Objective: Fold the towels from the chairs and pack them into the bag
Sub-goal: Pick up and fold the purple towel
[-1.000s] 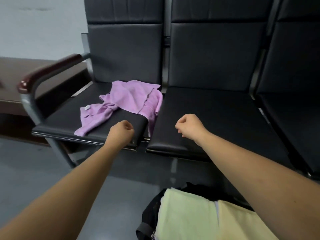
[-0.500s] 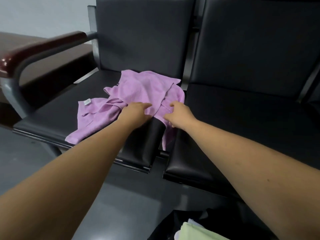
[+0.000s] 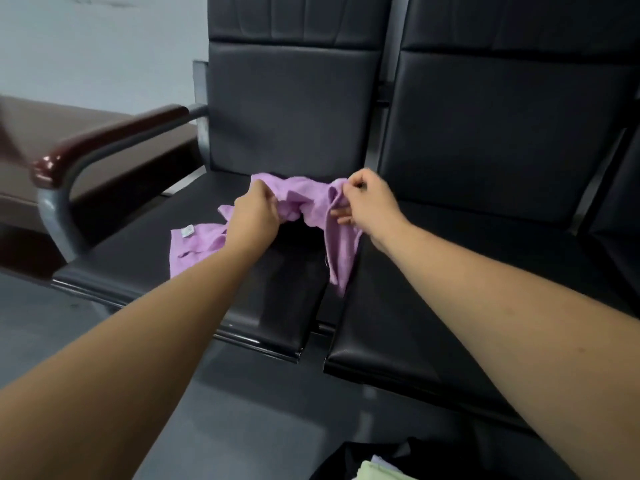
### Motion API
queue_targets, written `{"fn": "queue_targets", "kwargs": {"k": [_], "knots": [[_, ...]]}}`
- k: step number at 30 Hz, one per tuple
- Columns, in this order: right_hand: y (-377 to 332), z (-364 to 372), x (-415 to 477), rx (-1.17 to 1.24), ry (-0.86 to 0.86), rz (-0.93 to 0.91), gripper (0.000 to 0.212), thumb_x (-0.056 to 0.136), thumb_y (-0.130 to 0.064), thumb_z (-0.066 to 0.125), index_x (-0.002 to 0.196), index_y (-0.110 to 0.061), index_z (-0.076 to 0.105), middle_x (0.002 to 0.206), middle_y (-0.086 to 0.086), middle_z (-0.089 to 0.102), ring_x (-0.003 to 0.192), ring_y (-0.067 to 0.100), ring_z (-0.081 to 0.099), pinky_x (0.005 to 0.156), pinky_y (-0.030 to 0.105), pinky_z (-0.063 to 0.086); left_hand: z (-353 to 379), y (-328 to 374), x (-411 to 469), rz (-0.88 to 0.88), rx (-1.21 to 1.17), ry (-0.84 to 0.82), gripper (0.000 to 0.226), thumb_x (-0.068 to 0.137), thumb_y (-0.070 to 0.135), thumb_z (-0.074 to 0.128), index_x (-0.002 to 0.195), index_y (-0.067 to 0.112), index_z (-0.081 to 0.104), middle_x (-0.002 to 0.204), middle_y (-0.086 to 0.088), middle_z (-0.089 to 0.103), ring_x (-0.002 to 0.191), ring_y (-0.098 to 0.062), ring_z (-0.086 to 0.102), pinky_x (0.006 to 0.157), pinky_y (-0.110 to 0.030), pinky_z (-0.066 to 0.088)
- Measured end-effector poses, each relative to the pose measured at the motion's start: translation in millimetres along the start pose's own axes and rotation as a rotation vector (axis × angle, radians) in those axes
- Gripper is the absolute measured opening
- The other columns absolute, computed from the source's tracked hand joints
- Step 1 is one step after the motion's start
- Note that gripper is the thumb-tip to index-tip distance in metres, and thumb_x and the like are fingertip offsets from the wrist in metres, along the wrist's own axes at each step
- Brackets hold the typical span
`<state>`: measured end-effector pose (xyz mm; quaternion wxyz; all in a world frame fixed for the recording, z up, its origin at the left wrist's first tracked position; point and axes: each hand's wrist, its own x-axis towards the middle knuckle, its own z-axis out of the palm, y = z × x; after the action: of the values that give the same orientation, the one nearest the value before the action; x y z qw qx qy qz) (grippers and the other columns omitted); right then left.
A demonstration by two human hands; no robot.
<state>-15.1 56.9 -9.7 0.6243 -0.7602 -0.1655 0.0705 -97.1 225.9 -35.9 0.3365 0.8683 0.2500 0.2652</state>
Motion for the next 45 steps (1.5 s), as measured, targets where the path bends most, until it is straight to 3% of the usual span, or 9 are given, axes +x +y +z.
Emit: {"fn": "queue_targets", "kwargs": {"k": [5, 8, 11, 15, 18, 22, 26, 34, 45], "knots": [[-100, -53, -33, 0.196, 0.025, -0.158, 0.018, 0.108, -0.017, 0.046, 0.090, -0.018, 0.051, 0.100, 0.015, 0.072, 0.080, 0.026, 0.077, 0.068, 0.033, 0.059, -50, 67, -13, 0.092, -0.229, -0.101, 0.045, 0.095, 0.022, 0.065, 0.138, 0.023, 0.049, 0.108, -0.004, 0.062, 0.095, -0.017, 0.059, 0.079, -0.025, 0.043], [-149, -88, -66, 0.307, 0.003, -0.227, 0.018, 0.109, -0.016, 0.044, 0.092, -0.015, 0.050, 0.104, 0.018, 0.073, 0.089, 0.031, 0.077, 0.080, 0.040, 0.062, -71, 104, -32, 0.198, -0.313, -0.335, 0.082, 0.087, 0.032, 0.079, 0.154, 0.039, 0.033, 0.152, -0.003, 0.045, 0.136, -0.013, 0.046, 0.110, -0.024, 0.037], [-187, -124, -104, 0.498, -0.015, -0.243, 0.014, 0.109, -0.013, 0.043, 0.097, -0.012, 0.051, 0.109, 0.023, 0.073, 0.098, 0.036, 0.074, 0.092, 0.047, 0.060, -85, 126, -54, 0.221, -0.215, -0.432, 0.060, 0.086, 0.041, 0.078, 0.140, 0.045, 0.053, 0.169, 0.002, 0.011, 0.153, -0.011, 0.016, 0.121, -0.032, 0.020], [-219, -172, -153, 0.650, 0.008, -0.263, 0.012, 0.107, -0.009, 0.044, 0.103, -0.007, 0.055, 0.103, 0.021, 0.074, 0.097, 0.037, 0.074, 0.088, 0.046, 0.061, -84, 156, -101, 0.333, -0.257, -0.459, 0.003, 0.093, 0.020, 0.071, 0.092, 0.019, 0.073, 0.107, 0.004, 0.076, 0.098, -0.011, 0.068, 0.107, -0.046, 0.047], [-230, -206, -184, 0.675, 0.090, -0.275, 0.012, 0.107, -0.009, 0.044, 0.107, -0.006, 0.056, 0.099, 0.018, 0.075, 0.090, 0.032, 0.075, 0.081, 0.043, 0.062, -82, 186, -141, 0.221, -0.589, -0.600, 0.007, 0.096, 0.014, 0.067, 0.095, 0.012, 0.060, 0.096, -0.003, 0.074, 0.090, -0.013, 0.070, 0.103, -0.045, 0.052], [-233, -241, -221, 0.600, 0.113, -0.246, 0.015, 0.106, -0.010, 0.046, 0.109, -0.005, 0.059, 0.092, 0.015, 0.074, 0.083, 0.029, 0.073, 0.080, 0.043, 0.061, -77, 226, -179, 0.265, -0.633, -0.845, 0.075, 0.092, 0.027, 0.074, 0.151, 0.043, 0.030, 0.133, 0.016, 0.056, 0.116, -0.007, 0.063, 0.092, -0.037, 0.056], [-232, -266, -251, 0.513, 0.120, -0.222, 0.016, 0.105, -0.009, 0.046, 0.102, -0.005, 0.061, 0.084, 0.009, 0.070, 0.076, 0.023, 0.068, 0.079, 0.040, 0.059, -77, 261, -207, 0.377, -0.468, -0.913, 0.032, 0.090, 0.029, 0.074, 0.120, 0.017, 0.071, 0.116, -0.007, 0.074, 0.107, -0.027, 0.069, 0.101, -0.046, 0.051], [-210, -338, -290, -0.317, 0.160, -0.117, 0.045, 0.084, -0.033, 0.082, 0.105, 0.006, 0.070, 0.103, 0.018, 0.072, 0.090, 0.021, 0.069, 0.085, 0.036, 0.056, -108, 322, -231, 0.290, -0.865, -0.831, 0.030, 0.096, 0.003, 0.060, 0.125, -0.001, 0.065, 0.110, -0.017, 0.071, 0.095, -0.026, 0.069, 0.082, -0.035, 0.057], [-203, -350, -312, -0.181, 0.139, -0.088, 0.051, 0.094, -0.029, 0.069, 0.102, 0.020, 0.058, 0.087, 0.025, 0.065, 0.080, 0.027, 0.061, 0.077, 0.040, 0.052, -123, 348, -249, 0.262, -0.881, -0.704, 0.021, 0.094, 0.001, 0.066, 0.083, 0.015, 0.055, 0.067, 0.000, 0.058, 0.054, -0.011, 0.053, 0.049, -0.021, 0.043]]}}
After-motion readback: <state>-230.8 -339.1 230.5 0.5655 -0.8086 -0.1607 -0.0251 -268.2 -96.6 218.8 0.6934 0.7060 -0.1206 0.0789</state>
